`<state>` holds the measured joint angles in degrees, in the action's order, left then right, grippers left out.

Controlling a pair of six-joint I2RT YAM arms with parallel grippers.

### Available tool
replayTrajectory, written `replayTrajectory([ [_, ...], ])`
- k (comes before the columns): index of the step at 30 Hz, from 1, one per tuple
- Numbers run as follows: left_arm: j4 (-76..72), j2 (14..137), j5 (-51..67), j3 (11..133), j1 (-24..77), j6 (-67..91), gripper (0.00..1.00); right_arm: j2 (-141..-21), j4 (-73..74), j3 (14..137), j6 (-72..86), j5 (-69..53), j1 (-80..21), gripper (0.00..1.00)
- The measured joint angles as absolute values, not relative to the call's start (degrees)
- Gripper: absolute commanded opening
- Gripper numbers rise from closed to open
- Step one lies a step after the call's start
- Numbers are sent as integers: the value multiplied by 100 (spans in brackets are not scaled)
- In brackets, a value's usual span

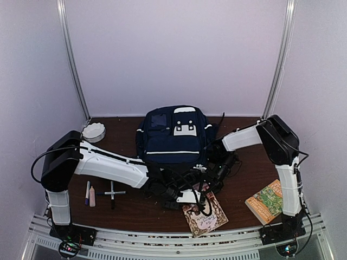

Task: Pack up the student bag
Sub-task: Pick up the book from the center of the board, then pass from the right arm to the left

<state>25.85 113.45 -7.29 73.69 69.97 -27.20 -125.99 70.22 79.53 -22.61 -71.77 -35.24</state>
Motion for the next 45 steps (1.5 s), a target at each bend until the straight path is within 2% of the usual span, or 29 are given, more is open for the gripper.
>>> replayTrajectory([
  [3, 2274, 11292, -899, 7214, 6980, -2692, 40, -12149, 6497, 7701, -1769, -6770, -3518, 5],
  [5, 2086, 11255, -1017, 7113, 6956, -2674, 41, -11948, 6285, 7642, -1570, -6573, -3472, 0],
  [17, 1487, 9968, -1232, 6676, 6608, -2084, 52, -11107, 6434, 7703, -1824, -6289, -2696, 0],
  [22, 1103, 9459, -637, 6694, 6069, -1225, 65, -10516, 6593, 8385, -2093, -6248, -2241, 0],
  [26, 523, 9201, 283, 6683, 5356, -198, 70, -9998, 6573, 8777, -2239, -6213, -1935, 0],
  [28, 132, 9137, 718, 6683, 5033, 353, 80, -9800, 6589, 8932, -2373, -6189, -1868, 0],
  [29, -119, 9133, 950, 6683, 4893, 683, 95, -9734, 6611, 9013, -2447, -6171, -1859, 0],
  [30, -338, 9135, 1120, 6674, 4807, 930, 97, -9688, 6630, 9072, -2536, -6163, -1859, 0],
  [36, -2078, 9450, 2276, 6617, 4582, 2676, 97, -9566, 6757, 9277, -2928, -6187, -1863, 0],
  [45, -3590, 10744, 3647, 7039, 4580, 4357, 80, -9570, 7124, 9494, -3304, -6302, -1881, 0],
])
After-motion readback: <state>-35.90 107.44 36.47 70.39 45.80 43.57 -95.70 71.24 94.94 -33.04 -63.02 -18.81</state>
